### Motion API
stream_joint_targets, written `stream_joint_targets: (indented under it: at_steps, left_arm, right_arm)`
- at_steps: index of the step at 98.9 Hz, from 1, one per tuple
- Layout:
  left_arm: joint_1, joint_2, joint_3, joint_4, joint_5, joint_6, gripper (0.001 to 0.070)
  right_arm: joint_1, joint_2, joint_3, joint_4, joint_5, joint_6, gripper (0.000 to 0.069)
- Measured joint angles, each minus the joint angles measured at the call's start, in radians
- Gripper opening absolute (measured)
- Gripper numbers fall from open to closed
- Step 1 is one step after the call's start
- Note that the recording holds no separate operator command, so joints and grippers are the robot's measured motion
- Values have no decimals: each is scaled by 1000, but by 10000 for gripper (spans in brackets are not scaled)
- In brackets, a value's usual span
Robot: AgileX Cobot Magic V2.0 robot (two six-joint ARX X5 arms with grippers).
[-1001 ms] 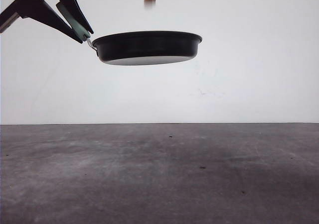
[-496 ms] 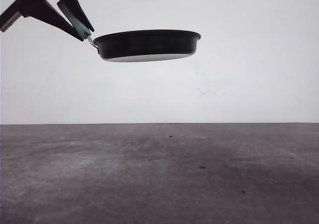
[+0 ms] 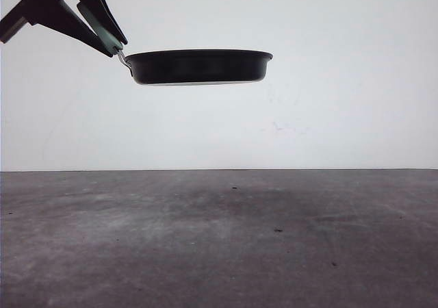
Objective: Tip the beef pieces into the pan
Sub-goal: 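Lower the empty bowl onto the table with the right gripper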
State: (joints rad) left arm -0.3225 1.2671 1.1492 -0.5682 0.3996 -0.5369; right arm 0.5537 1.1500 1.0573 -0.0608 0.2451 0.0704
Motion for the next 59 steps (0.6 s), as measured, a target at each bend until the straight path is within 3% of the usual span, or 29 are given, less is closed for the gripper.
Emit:
stream_joint_targets:
  at_steps: [16,32,40,59]
  left_arm:
    - [0,0,0,0,-9,29,63]
    - [0,10,0,11,-15,51,63]
    - [0,23,0,19,-15,52,63]
    - [-1,42,0,18,-8,55,63]
  right_arm:
    - [-287,48,0,-355,-241,196,15]
    - [-457,228,-2,-678,-400,213,15]
    - [-462,296,-7,-725,-426,187,15]
    - [-427,367,-7,-687,-428,165,15]
